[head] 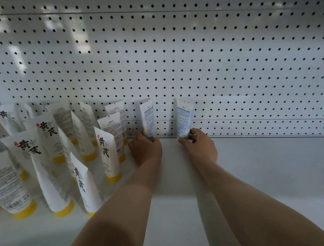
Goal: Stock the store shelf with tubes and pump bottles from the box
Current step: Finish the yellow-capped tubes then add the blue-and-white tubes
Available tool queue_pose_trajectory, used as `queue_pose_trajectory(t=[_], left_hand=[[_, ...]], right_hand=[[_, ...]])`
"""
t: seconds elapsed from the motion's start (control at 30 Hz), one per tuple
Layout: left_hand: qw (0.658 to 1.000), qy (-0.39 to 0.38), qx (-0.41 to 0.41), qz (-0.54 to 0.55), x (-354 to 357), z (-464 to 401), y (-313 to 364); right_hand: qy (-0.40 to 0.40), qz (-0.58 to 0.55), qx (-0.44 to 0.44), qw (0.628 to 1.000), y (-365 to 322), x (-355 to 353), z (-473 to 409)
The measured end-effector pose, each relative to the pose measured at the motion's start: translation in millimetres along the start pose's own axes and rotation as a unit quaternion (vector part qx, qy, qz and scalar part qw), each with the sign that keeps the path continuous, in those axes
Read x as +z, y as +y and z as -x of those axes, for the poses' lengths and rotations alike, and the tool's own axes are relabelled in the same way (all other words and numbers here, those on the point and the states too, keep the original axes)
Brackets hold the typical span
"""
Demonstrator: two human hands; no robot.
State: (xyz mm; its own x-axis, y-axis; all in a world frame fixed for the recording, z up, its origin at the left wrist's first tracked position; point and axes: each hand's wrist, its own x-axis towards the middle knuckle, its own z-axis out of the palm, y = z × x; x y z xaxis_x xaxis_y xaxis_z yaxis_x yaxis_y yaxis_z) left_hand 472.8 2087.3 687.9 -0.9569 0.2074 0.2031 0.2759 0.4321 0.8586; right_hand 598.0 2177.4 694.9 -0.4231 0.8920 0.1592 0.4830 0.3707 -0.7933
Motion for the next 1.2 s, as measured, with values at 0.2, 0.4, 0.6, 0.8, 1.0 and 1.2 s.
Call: queue_pose_trajectory(t=[0.2, 0.4, 0.6, 0.8, 1.0, 1.2], left_hand=[[1.0, -0.002, -0.009, -0.015, -0.2, 1.0, 2.1], [1.0, -0.013, -0.012, -0.019, -1.9, 3.2, 3.4], [1.0, -0.014, -0.006, -0.01, 1.3, -0.4, -2.5], [1.0, -0.012, -0.012, -0.005, 0.9, -2.2, 0.8], [0.998, -0.03, -0.051, 0.02, -3.8, -2.9, -4.8], [0.999, -0.04, -0.015, 0.028, -6.4, 0.2, -3.8]], right_hand=[[0.005, 0.009, -0.006, 1.0, 2.1, 2.6, -1.2], [0.004, 0.008, -0.015, 1.0, 4.6, 4.0, -1.3], [-0.006, 0.01, -0.02, 1.0, 4.5, 5.3, -1.8], [-0.017, 0.003, -0.024, 1.0, 3.8, 3.9, -1.4], [-0.047, 0.006, -0.014, 0.999, 5.2, 2.7, 1.7], [-0.039, 0.044, -0.032, 0.998, -1.3, 3.0, -1.6]])
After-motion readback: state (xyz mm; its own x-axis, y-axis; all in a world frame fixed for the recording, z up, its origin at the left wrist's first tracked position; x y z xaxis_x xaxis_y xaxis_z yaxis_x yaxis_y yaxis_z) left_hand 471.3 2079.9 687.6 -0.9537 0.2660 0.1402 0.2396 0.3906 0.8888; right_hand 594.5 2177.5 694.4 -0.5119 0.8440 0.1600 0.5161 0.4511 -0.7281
